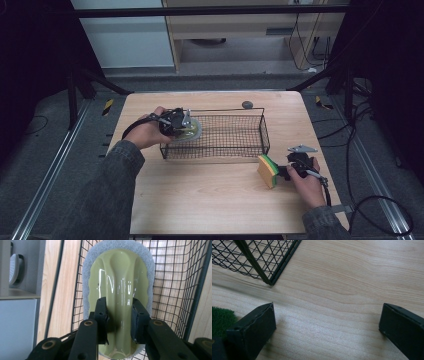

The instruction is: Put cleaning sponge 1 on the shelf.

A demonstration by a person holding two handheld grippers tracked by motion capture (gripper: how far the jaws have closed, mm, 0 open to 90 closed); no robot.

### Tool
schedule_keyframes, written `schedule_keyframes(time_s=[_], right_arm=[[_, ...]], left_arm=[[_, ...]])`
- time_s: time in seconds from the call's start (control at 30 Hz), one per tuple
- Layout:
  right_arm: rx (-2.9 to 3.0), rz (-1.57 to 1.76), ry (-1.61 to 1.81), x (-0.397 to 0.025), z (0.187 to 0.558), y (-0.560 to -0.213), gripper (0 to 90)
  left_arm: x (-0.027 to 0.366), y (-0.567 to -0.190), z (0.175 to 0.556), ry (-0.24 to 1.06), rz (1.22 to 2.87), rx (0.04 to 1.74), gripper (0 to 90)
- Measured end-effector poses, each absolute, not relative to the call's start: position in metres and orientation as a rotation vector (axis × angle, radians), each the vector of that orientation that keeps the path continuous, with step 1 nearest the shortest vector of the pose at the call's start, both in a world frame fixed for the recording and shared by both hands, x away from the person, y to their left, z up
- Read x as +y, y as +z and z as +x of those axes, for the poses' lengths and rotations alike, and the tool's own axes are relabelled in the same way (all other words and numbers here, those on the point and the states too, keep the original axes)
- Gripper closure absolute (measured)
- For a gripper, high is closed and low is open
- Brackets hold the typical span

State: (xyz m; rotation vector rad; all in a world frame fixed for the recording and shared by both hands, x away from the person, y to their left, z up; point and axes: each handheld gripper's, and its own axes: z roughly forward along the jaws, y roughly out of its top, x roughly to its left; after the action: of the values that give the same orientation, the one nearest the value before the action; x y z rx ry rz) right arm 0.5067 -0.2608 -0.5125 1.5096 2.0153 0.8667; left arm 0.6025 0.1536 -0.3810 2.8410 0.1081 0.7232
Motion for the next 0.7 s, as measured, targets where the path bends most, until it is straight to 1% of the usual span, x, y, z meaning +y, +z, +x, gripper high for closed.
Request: schedule_keyframes(time_s=[0.4, 0.7], right_arm=[[2.015, 1.510, 0.867, -0.261, 0.507, -0.512, 1.2], [2.015, 1.510, 0.867, -0.261, 0.507, -0.513, 1.2]], left_arm=[[0.155, -0.387, 0.608, 0.667, 2.860, 0.128, 70.7], [0.151, -0.400, 0.611, 0.640, 2.887, 0.131, 70.6]])
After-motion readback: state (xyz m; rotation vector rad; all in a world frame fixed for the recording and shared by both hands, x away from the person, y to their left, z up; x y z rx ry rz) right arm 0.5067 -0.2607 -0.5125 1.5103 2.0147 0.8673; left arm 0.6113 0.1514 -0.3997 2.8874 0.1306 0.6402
